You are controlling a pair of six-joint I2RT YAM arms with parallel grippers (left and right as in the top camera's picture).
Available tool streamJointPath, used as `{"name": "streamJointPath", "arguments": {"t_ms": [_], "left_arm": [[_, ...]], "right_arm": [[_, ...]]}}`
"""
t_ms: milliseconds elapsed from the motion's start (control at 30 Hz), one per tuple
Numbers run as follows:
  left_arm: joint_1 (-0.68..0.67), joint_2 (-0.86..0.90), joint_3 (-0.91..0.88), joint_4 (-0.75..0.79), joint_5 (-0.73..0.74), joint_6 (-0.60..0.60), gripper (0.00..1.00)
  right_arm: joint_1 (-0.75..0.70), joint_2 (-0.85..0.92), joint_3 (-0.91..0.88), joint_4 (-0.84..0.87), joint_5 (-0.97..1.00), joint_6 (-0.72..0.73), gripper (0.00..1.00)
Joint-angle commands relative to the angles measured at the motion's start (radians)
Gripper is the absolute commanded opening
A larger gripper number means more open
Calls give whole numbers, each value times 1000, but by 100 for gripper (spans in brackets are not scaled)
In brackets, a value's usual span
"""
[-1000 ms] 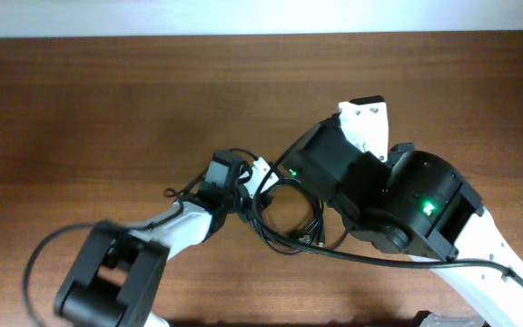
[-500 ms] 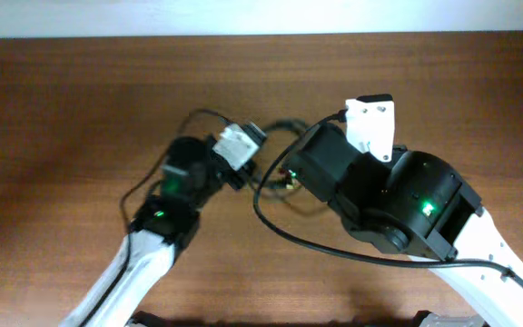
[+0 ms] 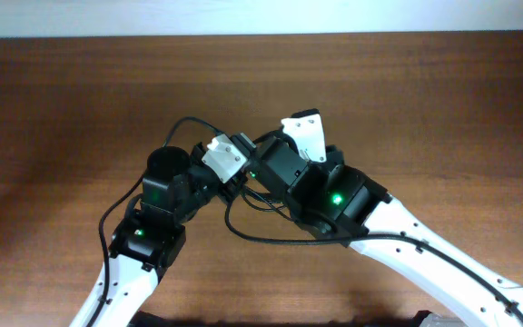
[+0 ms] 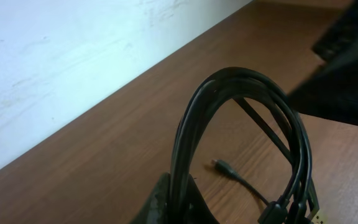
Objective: Untangle cables
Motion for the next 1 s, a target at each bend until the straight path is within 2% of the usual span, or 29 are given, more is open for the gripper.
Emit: {"name": "streamJointPath", "arguments": {"t_ms": [0,67,233,267,400,433,467,600,633,700,767,833,900,967], "left_arm": [[3,-15,2,-13,-126,-12,0],[5,-16,2,-35,-198,-8,0],[28,-45,2,-56,-197,-5,0],[28,-53,2,-62,-199,-5,0],[28,-55,2,-84,-369,-6,0],[28,-55,2,-82,-369,-6,45],[28,-55,2,-83,-369,-7,78],[28,-55,2,-84,-343,-55,84],[28,-55,2,-84,-335,-55,76],[37,-55,2,-80,-402,-55,68],[76,-55,2,-80,-545,-74,68],[171,-55,2,-82,-596,-181,71],[304,-55,2,-96,-517,-264,75],[364,-55,2,-104,-494,-317,77]], "right_arm": [[-66,39,-11,102,1,-117,44],[-112,61,-11,148,-32,-117,43],[-222,89,-11,222,-264,-117,43],[-239,89,-11,222,-277,-117,48],[-325,89,-11,182,-317,-113,47],[-348,89,-11,172,-357,-114,47],[-367,89,-11,164,-390,-114,47],[-373,89,-11,153,-552,-118,48],[-373,89,-11,153,-610,-118,48],[-373,90,-15,141,-698,-118,48],[-369,98,-41,119,-718,-138,48],[-348,113,-97,101,-745,-230,49],[-306,137,-187,94,-759,-385,50],[-262,156,-200,91,-763,-489,49]]}}
